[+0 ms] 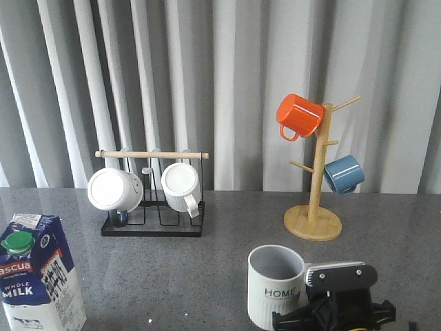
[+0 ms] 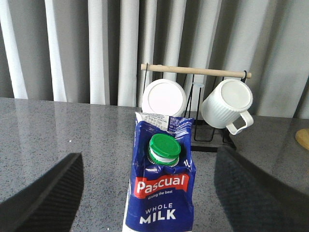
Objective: Place milk next to cup
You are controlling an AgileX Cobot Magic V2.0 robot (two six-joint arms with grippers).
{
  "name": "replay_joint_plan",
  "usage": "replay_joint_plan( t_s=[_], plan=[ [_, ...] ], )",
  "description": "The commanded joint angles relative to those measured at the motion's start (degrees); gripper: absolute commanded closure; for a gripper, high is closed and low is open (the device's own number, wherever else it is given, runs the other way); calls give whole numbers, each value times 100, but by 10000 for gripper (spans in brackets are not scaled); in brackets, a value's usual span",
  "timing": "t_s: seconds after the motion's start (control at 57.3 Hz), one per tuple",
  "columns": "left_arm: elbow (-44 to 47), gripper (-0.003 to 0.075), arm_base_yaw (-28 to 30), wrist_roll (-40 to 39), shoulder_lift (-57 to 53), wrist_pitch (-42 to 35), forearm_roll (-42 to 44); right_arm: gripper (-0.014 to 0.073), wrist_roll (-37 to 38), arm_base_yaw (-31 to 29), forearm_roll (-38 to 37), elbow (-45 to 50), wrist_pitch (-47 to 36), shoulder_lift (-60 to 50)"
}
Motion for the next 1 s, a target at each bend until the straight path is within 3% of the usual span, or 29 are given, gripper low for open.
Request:
replay_joint_plan(
  t_s=[0.0,0.419,0.803,0.978],
  plan=[
    [-195,188,-31,-47,-18,-424,-34,597,-185,141,199,-165,-814,12],
    [-195,188,-31,-47,-18,-424,-34,561,-79,158,195,-165,-1097,425],
    [-195,188,-31,-47,-18,-424,-34,330,-184,158,133,-146,-1102,437],
    [-195,188,-31,-47,-18,-424,-34,300,-139,158,17,126,-1166,215]
  ],
)
